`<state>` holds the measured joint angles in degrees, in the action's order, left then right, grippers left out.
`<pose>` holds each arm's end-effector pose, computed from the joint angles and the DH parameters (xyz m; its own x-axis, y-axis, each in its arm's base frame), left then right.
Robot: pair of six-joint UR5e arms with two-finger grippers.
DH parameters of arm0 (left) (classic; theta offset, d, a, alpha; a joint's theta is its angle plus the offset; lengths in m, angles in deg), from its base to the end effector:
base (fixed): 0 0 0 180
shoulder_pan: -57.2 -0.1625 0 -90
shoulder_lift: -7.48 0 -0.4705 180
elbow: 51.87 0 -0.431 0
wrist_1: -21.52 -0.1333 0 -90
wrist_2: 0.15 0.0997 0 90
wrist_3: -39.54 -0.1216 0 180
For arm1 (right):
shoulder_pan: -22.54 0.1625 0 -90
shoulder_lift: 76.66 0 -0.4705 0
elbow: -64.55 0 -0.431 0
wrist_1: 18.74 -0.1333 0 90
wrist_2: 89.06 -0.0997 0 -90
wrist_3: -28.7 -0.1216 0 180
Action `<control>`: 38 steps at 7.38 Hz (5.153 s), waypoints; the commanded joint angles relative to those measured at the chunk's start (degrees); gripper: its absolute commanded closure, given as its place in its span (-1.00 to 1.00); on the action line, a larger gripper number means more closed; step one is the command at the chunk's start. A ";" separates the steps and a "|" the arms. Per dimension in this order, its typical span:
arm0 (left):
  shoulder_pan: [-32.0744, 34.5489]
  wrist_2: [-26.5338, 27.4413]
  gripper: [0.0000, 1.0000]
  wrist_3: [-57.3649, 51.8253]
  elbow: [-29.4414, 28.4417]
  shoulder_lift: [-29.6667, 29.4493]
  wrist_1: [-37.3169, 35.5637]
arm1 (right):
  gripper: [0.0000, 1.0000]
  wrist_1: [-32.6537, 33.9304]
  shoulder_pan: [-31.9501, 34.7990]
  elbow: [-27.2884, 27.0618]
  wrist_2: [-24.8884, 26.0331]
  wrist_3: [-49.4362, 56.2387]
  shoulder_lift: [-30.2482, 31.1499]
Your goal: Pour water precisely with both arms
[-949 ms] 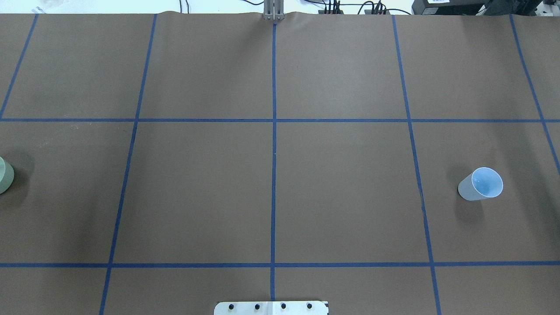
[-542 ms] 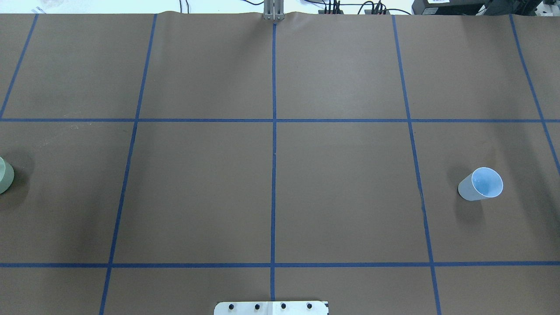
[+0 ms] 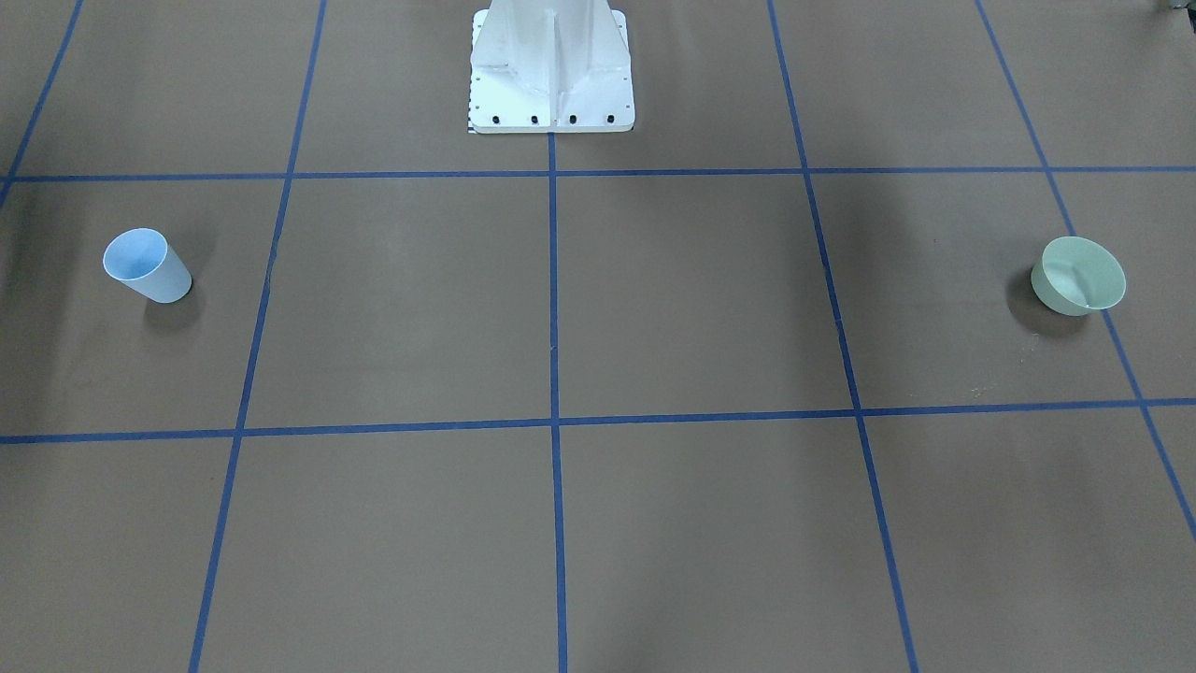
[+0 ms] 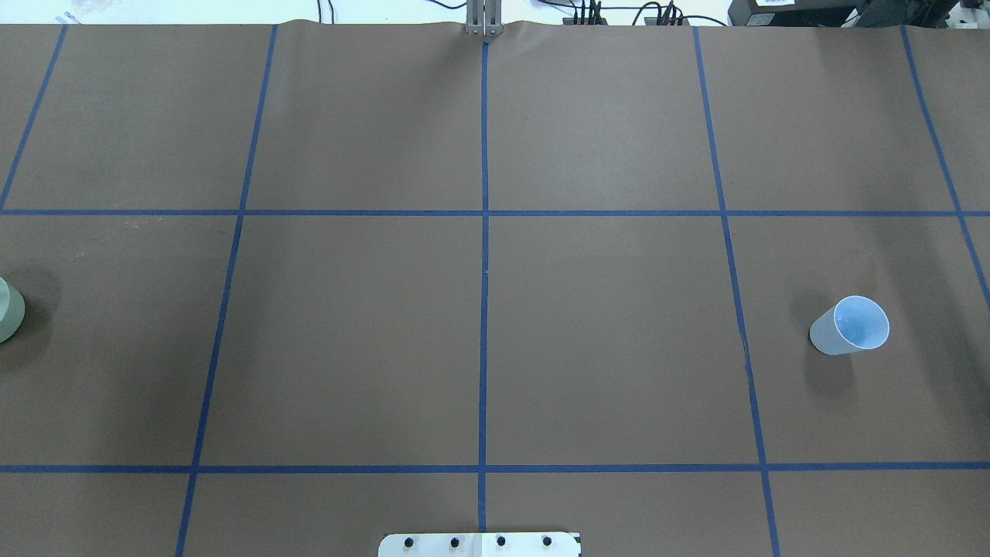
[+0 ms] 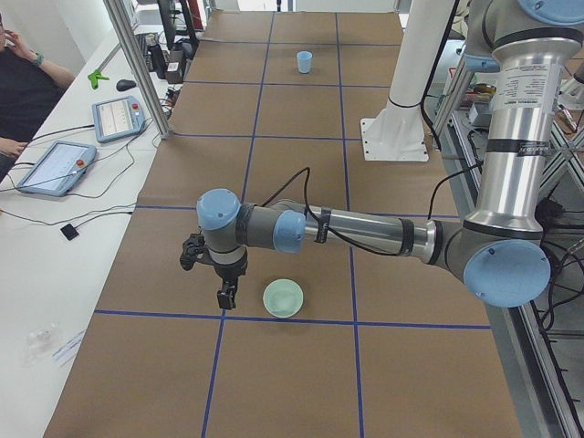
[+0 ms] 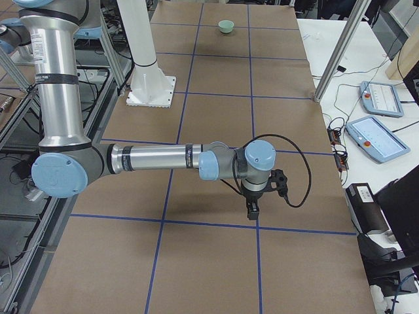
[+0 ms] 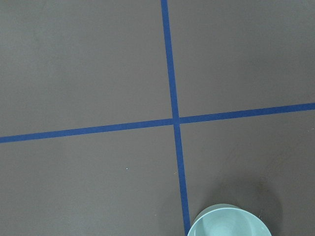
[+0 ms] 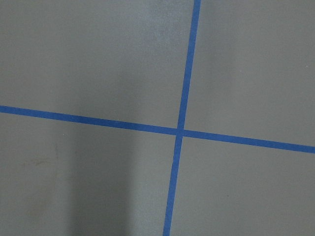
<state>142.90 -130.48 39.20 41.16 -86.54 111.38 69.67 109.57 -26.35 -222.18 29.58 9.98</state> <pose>-0.0116 -0.5733 0.6590 0.7539 0.1407 -0.6418 -0.0789 0.9891 0.1241 0.0208 -0.5675 0.6783 0.7245 -0.1226 0.6783 0.0627 0.9917 0.1124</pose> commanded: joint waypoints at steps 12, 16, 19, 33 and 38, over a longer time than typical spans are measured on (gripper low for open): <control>-16.70 -0.36 -1.00 20.92 -9.80 10.17 25.37 | -0.99 0.00 -0.11 -0.24 0.14 0.09 -0.06; -17.23 -2.90 -0.58 20.83 -12.17 10.08 25.90 | -0.99 0.00 -0.11 -0.33 0.23 0.26 0.02; -17.23 -2.99 1.00 21.18 -12.09 9.91 25.98 | -0.99 0.00 -0.11 -0.24 0.40 0.26 0.03; -29.74 -11.11 1.00 74.26 14.99 -19.39 -4.69 | -0.99 0.00 -0.11 0.11 0.40 -0.09 -0.15; -48.68 5.78 1.00 98.84 -2.54 -37.10 6.84 | -0.99 0.00 -0.11 0.20 0.40 -0.09 -0.06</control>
<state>97.38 -127.56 132.86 45.22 -120.48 111.58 69.68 109.46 -26.16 -221.78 29.53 9.89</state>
